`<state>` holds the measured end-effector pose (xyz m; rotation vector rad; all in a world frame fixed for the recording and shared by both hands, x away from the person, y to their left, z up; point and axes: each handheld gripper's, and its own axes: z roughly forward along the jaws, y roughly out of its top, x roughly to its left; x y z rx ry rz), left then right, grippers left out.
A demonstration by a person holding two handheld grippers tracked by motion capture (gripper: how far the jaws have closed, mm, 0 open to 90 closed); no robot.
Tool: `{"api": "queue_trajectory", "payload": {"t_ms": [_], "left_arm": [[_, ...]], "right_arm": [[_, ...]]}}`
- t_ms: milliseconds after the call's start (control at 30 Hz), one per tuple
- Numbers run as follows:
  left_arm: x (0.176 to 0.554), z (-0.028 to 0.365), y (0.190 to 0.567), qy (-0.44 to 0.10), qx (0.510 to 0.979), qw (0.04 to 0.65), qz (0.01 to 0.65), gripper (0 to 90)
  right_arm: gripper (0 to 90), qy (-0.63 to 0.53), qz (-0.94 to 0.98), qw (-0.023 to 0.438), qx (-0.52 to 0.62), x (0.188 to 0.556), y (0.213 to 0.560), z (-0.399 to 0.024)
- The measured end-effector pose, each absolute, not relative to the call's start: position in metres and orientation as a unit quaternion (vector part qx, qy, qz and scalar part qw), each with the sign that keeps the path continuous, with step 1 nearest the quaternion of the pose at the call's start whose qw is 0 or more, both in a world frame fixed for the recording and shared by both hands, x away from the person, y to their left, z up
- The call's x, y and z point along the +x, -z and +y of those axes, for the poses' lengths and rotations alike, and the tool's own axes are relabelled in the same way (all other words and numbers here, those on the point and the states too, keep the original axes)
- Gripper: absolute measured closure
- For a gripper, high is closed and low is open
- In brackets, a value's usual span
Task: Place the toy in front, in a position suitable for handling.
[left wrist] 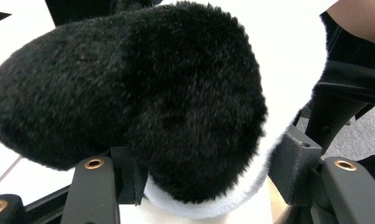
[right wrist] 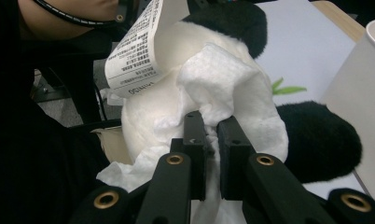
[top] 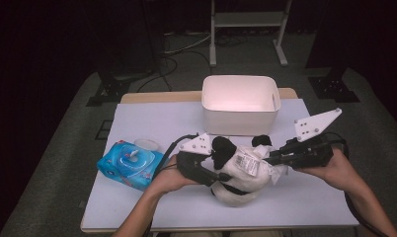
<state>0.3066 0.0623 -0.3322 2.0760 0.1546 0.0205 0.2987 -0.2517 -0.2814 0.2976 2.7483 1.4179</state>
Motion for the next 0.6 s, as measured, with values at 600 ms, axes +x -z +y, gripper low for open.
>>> {"api": "queue_trajectory", "payload": {"t_ms": [600], "left_arm": [[0.300, 0.061, 0.332, -0.020, 0.864, 0.502, 0.042, 39.5]], "right_arm": [[82.6, -0.453, 0.881, 0.035, 0.133, 0.323, 0.276, -0.261]]}}
